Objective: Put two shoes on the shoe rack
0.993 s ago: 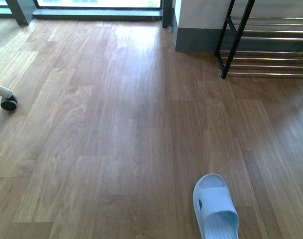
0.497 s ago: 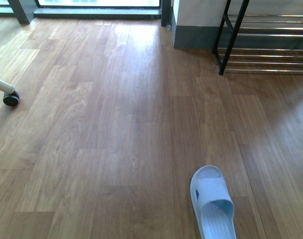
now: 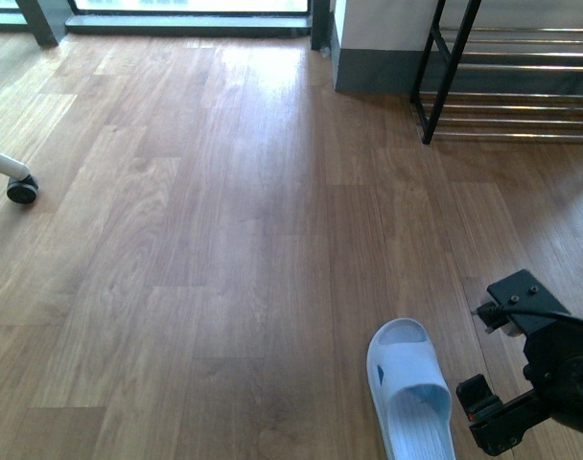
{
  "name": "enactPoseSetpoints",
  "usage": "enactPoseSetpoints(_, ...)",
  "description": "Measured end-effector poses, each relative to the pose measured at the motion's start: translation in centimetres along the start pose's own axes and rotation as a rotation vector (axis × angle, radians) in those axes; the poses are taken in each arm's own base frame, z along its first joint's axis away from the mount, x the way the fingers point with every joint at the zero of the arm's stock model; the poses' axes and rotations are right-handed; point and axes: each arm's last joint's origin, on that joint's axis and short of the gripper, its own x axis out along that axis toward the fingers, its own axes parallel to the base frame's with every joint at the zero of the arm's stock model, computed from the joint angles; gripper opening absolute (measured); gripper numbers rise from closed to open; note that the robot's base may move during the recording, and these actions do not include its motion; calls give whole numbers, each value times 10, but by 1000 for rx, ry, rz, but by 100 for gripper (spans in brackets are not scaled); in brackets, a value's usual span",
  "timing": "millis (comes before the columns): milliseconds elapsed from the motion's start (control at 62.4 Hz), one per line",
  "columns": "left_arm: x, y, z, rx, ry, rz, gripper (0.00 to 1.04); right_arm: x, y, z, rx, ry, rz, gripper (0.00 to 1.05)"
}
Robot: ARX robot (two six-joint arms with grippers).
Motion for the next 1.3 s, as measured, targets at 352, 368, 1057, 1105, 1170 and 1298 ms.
enactPoseSetpoints(352,0,0,0,0,0,0,2,87,30,-34,36,104,18,96)
enactPoseSetpoints(368,0,0,0,0,0,0,2,89,30,-33,36,102,18,96)
enactPoseSetpoints(1057,0,0,0,0,0,0,2,134,40,-27,-105,38,4,96)
enactPoseSetpoints(1105,0,0,0,0,0,0,2,134,40,-27,-112,40,-3,96)
enactPoseSetpoints(1170,0,0,0,0,0,0,2,134,40,-27,-120,43,-14,96)
enactPoseSetpoints(1298,0,0,0,0,0,0,2,134,39,-26,-122,34,-43,96)
